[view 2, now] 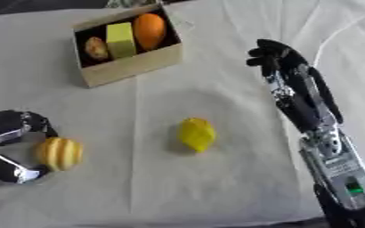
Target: Pick up objects on the table and place them in the box.
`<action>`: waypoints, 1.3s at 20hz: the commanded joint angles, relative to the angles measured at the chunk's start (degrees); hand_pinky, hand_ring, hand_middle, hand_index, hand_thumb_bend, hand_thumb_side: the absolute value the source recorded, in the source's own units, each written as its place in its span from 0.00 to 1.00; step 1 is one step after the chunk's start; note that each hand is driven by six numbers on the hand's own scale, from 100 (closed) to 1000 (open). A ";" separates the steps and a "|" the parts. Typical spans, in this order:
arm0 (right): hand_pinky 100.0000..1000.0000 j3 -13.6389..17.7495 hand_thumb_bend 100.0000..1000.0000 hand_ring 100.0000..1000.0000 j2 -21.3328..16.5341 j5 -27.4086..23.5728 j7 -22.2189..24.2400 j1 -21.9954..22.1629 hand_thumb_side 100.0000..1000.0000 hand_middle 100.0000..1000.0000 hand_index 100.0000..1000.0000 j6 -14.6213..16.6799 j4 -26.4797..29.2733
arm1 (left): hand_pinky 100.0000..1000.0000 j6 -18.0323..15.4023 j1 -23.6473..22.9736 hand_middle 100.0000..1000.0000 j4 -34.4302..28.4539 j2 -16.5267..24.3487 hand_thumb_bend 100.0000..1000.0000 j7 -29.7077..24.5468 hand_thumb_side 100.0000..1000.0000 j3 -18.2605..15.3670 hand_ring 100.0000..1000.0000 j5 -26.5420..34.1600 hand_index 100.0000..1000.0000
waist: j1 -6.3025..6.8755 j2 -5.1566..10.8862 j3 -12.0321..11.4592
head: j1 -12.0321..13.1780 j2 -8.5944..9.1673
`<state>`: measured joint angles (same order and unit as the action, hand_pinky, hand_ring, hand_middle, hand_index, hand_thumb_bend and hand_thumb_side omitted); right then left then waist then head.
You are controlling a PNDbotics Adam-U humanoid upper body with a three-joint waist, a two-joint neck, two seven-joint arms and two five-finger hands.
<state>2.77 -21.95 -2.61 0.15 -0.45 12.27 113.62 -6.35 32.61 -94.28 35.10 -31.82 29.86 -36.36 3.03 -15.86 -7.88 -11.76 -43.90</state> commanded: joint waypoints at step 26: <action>0.99 -0.60 0.00 0.71 -2.18 -0.93 0.47 -2.13 0.63 0.69 0.84 4.07 0.97 | 0.66 -6.73 26.30 0.49 24.39 -5.46 0.00 6.88 0.13 -15.75 0.64 9.18 0.58 | -1.20 0.10 1.71 | 1.58 -0.22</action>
<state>2.09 -22.90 -3.19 0.51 -2.09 15.83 113.62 -12.46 57.50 -71.78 29.54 -25.78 15.92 -26.38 2.77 -15.98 -6.19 -10.74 -43.90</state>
